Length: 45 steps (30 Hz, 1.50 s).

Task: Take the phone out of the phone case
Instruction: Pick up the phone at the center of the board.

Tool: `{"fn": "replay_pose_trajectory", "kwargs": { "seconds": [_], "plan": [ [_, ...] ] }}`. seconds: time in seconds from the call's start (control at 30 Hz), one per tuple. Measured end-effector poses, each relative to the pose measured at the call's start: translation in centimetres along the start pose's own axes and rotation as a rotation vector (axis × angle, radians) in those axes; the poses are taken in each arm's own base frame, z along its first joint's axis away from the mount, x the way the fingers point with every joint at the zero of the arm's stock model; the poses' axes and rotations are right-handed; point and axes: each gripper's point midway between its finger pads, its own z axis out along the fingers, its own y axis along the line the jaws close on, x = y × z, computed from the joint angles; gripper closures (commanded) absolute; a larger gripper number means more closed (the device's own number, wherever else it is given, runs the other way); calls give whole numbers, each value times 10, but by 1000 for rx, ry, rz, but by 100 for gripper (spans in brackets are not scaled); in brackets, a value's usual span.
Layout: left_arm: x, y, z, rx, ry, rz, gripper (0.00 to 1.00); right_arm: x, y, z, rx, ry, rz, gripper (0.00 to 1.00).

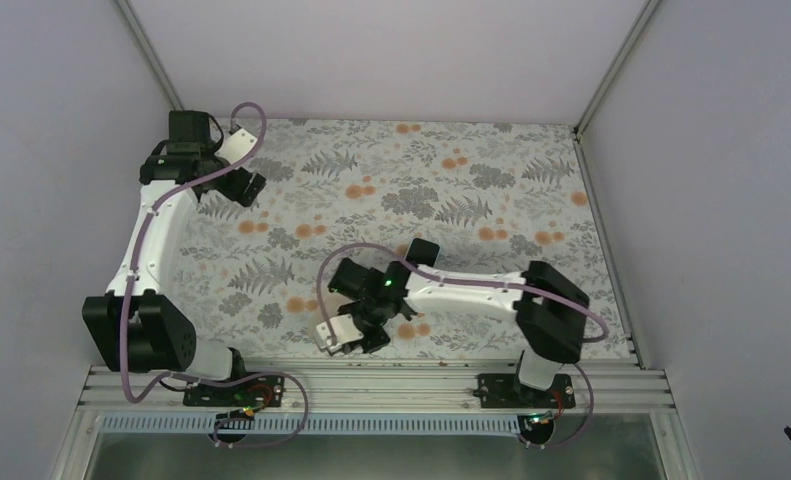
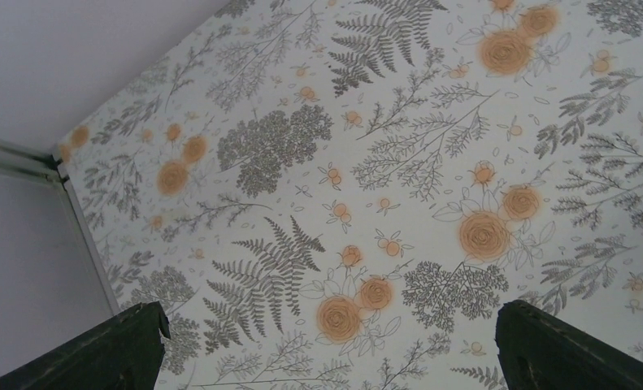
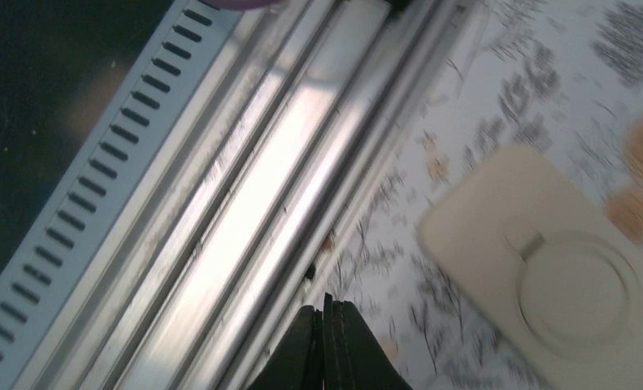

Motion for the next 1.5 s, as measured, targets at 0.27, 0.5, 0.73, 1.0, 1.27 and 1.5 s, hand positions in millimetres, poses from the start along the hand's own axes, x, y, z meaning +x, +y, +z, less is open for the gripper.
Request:
{"fn": "replay_pose_trajectory", "kwargs": {
  "seconds": [0.27, 0.5, 0.73, 1.0, 1.27, 1.5],
  "plan": [
    [13, 3, 15, -11, 7, -69, 0, 2, -18, 53, -3, 60, -1, 97],
    [17, 17, 18, -47, -10, -101, 0, 5, -32, 77, 6, 71, 17, 96],
    [33, 24, 24, -62, 8, -132, 0, 9, -47, 86, 56, 109, 29, 96],
    [36, 35, 17, -98, -6, -139, 0, 50, -84, 58, 148, 152, 143, 96],
    [35, 36, 17, -99, -17, -132, 0, 137, -134, 2, 312, 242, 359, 96],
    [34, 35, 22, -99, -34, -138, 0, 162, -193, -17, 480, 260, 435, 86]
  ]
}}
